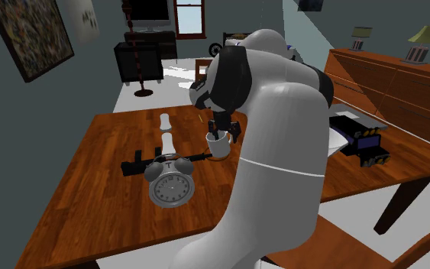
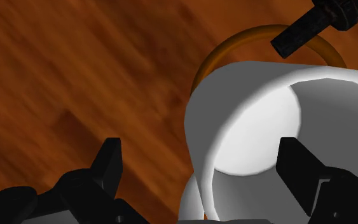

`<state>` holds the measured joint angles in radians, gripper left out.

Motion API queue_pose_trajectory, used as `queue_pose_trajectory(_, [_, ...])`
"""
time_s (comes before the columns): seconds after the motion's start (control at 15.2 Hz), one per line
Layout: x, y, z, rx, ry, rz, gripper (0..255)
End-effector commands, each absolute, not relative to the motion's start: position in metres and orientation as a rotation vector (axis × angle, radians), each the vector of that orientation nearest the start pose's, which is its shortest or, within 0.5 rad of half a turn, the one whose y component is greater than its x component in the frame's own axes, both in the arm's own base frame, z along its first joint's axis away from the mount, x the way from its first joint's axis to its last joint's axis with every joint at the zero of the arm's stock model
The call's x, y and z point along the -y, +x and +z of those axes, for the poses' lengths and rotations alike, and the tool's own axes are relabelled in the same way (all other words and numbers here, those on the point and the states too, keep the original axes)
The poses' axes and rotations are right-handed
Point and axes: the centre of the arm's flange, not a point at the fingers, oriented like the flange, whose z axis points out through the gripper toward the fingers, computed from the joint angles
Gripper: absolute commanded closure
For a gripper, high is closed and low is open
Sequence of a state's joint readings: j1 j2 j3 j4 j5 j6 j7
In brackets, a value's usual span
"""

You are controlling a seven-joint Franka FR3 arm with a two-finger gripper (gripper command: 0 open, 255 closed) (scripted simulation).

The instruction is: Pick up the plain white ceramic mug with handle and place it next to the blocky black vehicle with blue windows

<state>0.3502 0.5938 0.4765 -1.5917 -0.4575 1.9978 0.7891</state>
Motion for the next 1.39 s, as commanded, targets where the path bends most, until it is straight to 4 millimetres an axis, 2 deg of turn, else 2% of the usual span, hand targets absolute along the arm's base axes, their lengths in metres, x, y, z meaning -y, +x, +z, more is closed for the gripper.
queue_pose_trajectory(0.0, [-0.449,0.509,0.308,0.326,-3.300,-0.047,0])
queue_pose_trajectory(0.2, [-0.449,0.509,0.308,0.326,-3.300,-0.047,0])
queue_pose_trajectory(0.26, [-0.449,0.509,0.308,0.326,-3.300,-0.047,255])
queue_pose_trajectory(0.86, [-0.449,0.509,0.308,0.326,-3.300,-0.047,255])
queue_pose_trajectory(1.32, [-0.449,0.509,0.345,0.326,-3.300,-0.047,255])
